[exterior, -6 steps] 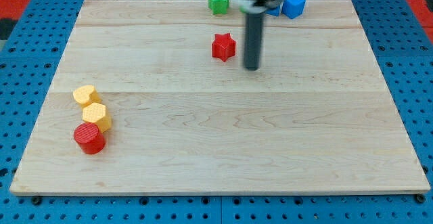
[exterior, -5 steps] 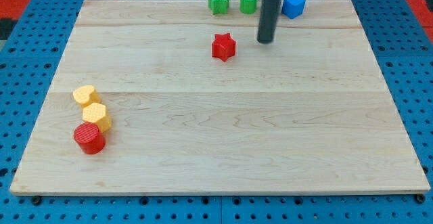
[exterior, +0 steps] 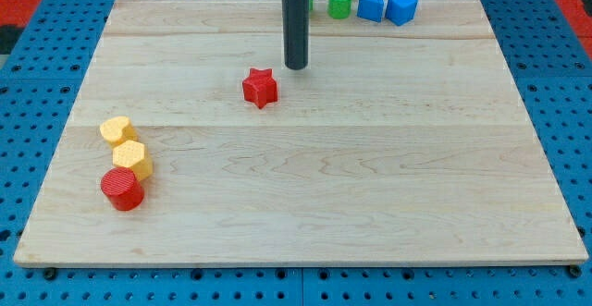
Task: Slide red star into the yellow blocks
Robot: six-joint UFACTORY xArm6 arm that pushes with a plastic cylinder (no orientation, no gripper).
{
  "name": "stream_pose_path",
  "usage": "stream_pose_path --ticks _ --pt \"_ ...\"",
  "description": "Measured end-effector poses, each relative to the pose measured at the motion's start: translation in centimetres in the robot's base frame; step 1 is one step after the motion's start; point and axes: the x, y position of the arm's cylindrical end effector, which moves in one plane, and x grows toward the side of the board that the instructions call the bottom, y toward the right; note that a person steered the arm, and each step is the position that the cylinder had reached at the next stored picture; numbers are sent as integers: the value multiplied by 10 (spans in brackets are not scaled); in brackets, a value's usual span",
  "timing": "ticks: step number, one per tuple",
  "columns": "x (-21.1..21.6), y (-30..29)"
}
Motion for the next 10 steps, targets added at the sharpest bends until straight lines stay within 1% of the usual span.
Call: stream_pose_path --ticks 1,2,3,4,5,6,7,8,9,10 --pt "37 -58" --pt "36 -112" --pt "6 -116" --pt "45 -144" --pt "99 -144" --pt "115 -148" --pt "108 -119" --pt "104 -24" --pt "90 26" --pt "76 55"
